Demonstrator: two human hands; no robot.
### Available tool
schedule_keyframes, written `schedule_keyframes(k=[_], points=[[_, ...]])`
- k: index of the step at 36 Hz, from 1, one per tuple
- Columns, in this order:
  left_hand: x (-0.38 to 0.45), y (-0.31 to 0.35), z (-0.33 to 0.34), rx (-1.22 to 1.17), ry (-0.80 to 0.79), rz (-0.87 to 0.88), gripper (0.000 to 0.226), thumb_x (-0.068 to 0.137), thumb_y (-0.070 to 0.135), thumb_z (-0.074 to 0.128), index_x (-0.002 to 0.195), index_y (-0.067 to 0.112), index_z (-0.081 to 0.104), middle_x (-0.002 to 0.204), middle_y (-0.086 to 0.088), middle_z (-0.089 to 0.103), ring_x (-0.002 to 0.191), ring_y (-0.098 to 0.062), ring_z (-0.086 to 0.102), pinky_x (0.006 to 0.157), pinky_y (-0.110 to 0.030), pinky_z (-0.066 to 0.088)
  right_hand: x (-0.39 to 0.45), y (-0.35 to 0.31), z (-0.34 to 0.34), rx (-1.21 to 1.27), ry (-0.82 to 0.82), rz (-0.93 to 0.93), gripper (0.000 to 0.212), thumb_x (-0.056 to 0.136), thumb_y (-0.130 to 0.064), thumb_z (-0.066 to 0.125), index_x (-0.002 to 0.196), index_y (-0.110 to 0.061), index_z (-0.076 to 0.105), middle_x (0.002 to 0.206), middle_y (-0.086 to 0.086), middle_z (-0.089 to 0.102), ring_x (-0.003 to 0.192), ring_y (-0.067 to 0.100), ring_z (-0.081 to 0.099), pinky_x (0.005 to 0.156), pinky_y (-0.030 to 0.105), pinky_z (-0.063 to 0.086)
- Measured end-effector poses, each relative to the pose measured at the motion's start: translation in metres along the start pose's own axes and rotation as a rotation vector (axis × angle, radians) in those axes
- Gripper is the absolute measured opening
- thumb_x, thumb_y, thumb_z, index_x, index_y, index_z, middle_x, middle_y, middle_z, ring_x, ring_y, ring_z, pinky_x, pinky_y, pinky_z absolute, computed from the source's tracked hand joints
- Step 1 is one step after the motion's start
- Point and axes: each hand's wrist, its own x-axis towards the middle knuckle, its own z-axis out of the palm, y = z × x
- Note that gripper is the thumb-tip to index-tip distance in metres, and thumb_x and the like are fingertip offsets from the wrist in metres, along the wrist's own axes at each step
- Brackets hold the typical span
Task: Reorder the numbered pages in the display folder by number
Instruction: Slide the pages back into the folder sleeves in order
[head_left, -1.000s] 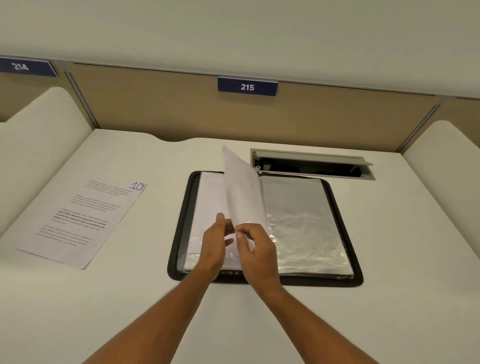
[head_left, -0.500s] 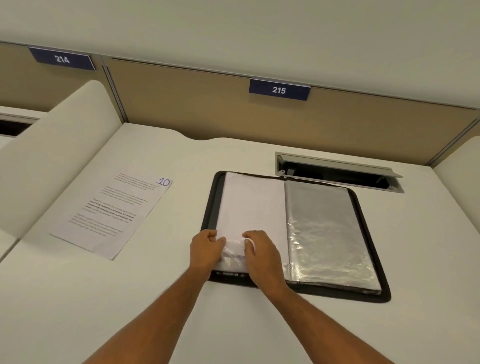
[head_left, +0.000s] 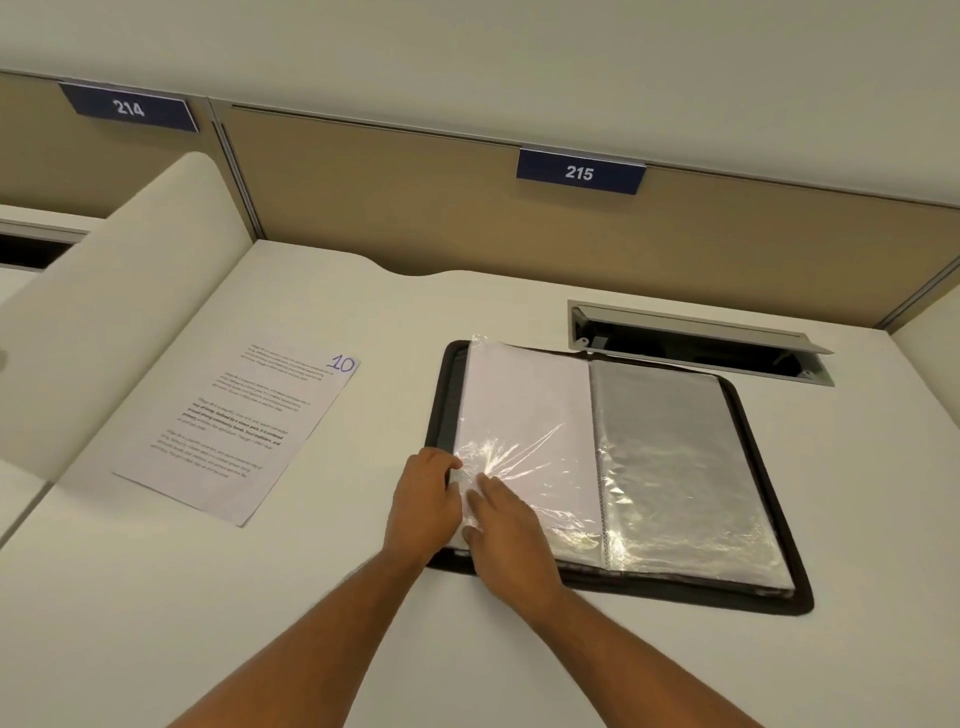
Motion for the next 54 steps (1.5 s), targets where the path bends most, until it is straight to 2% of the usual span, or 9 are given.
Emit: schedule_keyframes(k=[6, 9, 13, 18, 23, 36, 45, 51, 54], points=[[0.021, -0.004, 0.006, 0.064, -0.208, 0.214, 0.041, 0.105, 0.017, 0.047, 0.145, 0.014, 0.053, 0.157, 0.001, 0.042, 0.147, -0.014, 0.033, 0.123, -0.027, 0.019, -0.006, -0.004, 0.015, 0.018, 0.045, -0.122, 0.054, 0.105, -0.031, 0.034, 0.156, -0.016, 0.041, 0.161, 0.002, 0.039, 0.152, 0.019, 0.03, 0.125, 0.039, 0.025], [0.035, -0.006, 0.011, 0.218, -0.283, 0.353, 0.045, 0.107, 0.028, 0.039, 0.151, 0.015, 0.044, 0.163, -0.003, 0.032, 0.153, -0.018, 0.02, 0.125, -0.043, 0.022, -0.01, -0.003, 0.018, 0.026, 0.033, -0.122, 0.053, 0.107, -0.03, 0.033, 0.16, -0.02, 0.033, 0.167, -0.003, 0.025, 0.157, 0.012, 0.013, 0.128, 0.037, 0.011], [0.051, -0.007, 0.02, 0.353, -0.4, 0.397, 0.058, 0.109, 0.043, 0.025, 0.162, 0.022, 0.016, 0.17, 0.002, -0.001, 0.155, -0.013, -0.009, 0.126, -0.04, -0.002, -0.013, 0.0, 0.021, 0.002, 0.025, -0.099, 0.053, 0.106, -0.029, 0.033, 0.16, -0.024, 0.033, 0.167, -0.006, 0.025, 0.156, 0.008, 0.01, 0.129, 0.038, 0.01], [0.077, -0.008, 0.026, 0.461, -0.427, 0.392, 0.066, 0.108, 0.052, 0.018, 0.162, 0.023, -0.004, 0.168, 0.004, -0.018, 0.153, -0.014, -0.02, 0.126, -0.045, -0.006, -0.013, 0.002, 0.026, -0.03, -0.022, -0.083, 0.059, 0.107, -0.034, 0.027, 0.164, -0.024, 0.016, 0.17, -0.007, 0.009, 0.156, 0.005, 0.001, 0.127, 0.034, 0.003], [0.11, -0.008, 0.027, 0.491, -0.419, 0.34, 0.07, 0.107, 0.054, 0.015, 0.162, 0.017, -0.007, 0.168, 0.001, -0.017, 0.154, -0.015, -0.018, 0.126, -0.044, -0.005, -0.014, 0.005, 0.034, -0.2, 0.015, -0.079, 0.058, 0.103, -0.035, 0.036, 0.157, -0.013, 0.037, 0.165, 0.003, 0.032, 0.152, 0.018, 0.03, 0.118, 0.036, 0.022], [0.173, -0.01, 0.031, 0.516, -0.413, 0.248, 0.07, 0.106, 0.054, 0.013, 0.161, 0.017, -0.007, 0.169, 0.001, -0.013, 0.155, -0.017, -0.014, 0.126, -0.05, -0.001, -0.014, 0.001, 0.033, -0.333, 0.085, -0.099, 0.059, 0.1, -0.034, 0.039, 0.154, -0.01, 0.044, 0.165, 0.006, 0.033, 0.152, 0.022, 0.031, 0.116, 0.039, 0.026], [0.187, -0.009, 0.027, 0.503, -0.396, 0.206, 0.066, 0.108, 0.048, 0.017, 0.162, 0.015, -0.001, 0.17, 0.002, -0.007, 0.155, -0.015, -0.01, 0.125, -0.05, -0.001, -0.013, -0.003, 0.03, -0.278, 0.071, -0.102, 0.058, 0.109, -0.035, 0.018, 0.15, -0.01, 0.049, 0.162, 0.006, 0.039, 0.149, 0.024, 0.036, 0.114, 0.041, 0.029], [0.194, -0.016, 0.012, 0.473, -0.373, 0.21, 0.061, 0.109, 0.042, 0.019, 0.162, 0.013, 0.009, 0.17, -0.001, 0.002, 0.156, -0.017, -0.005, 0.126, -0.047, 0.003, 0.006, -0.02, 0.017, -0.221, 0.203, -0.052, 0.069, 0.11, -0.04, 0.011, 0.125, -0.012, 0.072, 0.13, 0.006, 0.07, 0.119, 0.026, 0.067, 0.101, 0.043, 0.055], [0.195, -0.03, -0.006, 0.451, -0.336, 0.233, 0.057, 0.11, 0.039, 0.02, 0.161, 0.012, 0.017, 0.17, -0.003, 0.007, 0.156, -0.019, 0.0, 0.126, -0.046, 0.006, 0.028, -0.027, 0.014, -0.211, 0.225, -0.041, 0.056, 0.109, -0.034, 0.019, 0.117, -0.014, 0.07, 0.113, 0.005, 0.07, 0.102, 0.024, 0.067, 0.088, 0.039, 0.057]])
